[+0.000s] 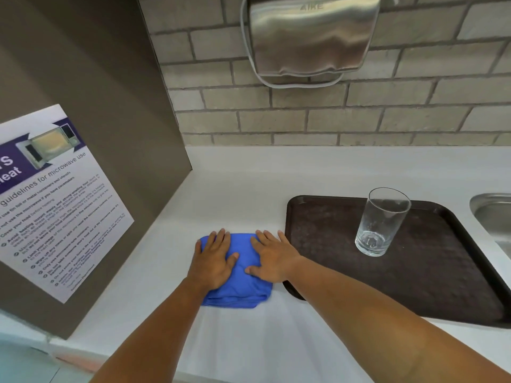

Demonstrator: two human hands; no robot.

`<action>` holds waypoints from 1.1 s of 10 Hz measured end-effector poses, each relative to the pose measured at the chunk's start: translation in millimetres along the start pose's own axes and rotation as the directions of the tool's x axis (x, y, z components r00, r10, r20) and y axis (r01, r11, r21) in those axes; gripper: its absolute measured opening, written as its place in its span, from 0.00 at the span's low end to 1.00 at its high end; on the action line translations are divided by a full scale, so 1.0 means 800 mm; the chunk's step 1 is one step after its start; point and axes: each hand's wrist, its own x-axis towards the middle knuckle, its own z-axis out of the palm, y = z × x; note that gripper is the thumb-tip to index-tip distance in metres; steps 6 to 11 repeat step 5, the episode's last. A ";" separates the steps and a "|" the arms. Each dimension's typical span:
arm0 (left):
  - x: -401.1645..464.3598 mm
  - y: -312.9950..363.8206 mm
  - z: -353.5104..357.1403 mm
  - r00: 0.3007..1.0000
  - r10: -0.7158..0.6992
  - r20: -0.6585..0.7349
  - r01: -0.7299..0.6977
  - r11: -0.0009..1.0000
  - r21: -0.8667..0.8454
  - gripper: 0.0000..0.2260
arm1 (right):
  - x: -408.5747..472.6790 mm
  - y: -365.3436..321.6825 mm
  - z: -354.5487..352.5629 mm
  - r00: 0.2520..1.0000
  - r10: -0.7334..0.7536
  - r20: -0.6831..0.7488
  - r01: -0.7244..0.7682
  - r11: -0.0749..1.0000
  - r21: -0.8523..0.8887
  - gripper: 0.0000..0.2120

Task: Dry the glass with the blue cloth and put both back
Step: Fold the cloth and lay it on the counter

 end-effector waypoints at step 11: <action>-0.009 0.023 -0.021 0.996 -0.063 0.065 0.062 0.998 0.020 0.30 | -0.016 0.002 -0.016 0.999 0.000 -0.042 0.000 1.000 -0.007 0.42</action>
